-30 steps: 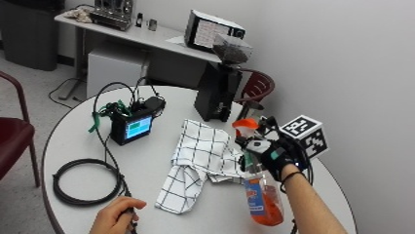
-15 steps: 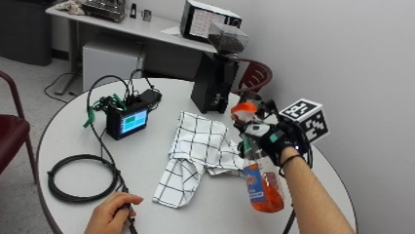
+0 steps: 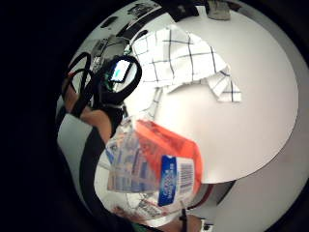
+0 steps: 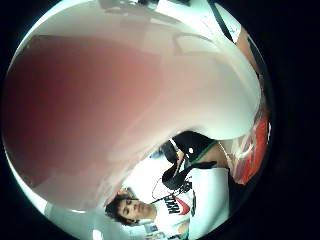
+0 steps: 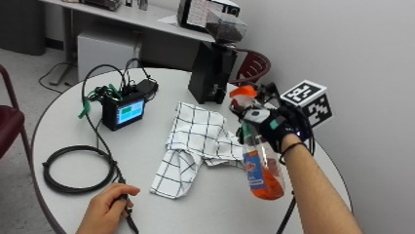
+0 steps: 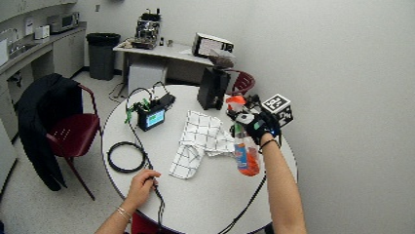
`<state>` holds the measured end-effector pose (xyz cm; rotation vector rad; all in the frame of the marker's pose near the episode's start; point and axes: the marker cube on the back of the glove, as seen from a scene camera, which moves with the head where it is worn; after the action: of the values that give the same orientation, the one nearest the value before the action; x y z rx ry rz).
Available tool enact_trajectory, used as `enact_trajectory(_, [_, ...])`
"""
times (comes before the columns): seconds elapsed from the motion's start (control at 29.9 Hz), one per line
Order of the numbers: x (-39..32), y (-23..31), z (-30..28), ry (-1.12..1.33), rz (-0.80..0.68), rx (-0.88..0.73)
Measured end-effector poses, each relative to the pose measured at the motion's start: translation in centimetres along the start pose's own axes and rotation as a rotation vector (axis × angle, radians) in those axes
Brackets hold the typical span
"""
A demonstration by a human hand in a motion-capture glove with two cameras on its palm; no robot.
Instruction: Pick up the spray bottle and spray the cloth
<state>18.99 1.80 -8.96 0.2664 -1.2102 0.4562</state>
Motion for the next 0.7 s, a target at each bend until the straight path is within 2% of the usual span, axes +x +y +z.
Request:
enact_trajectory(0.13, [3.8,-0.3,1.7,0.001,0.077,-0.031])
enact_trajectory(0.23, [3.8,0.2,1.4,-0.025,0.058,-0.009])
enact_trajectory(0.5, [-6.8,2.0,0.1,-0.159,-0.332,0.126])
enact_trajectory(0.7, [-9.7,1.2,3.1,-0.222,-0.504,0.17])
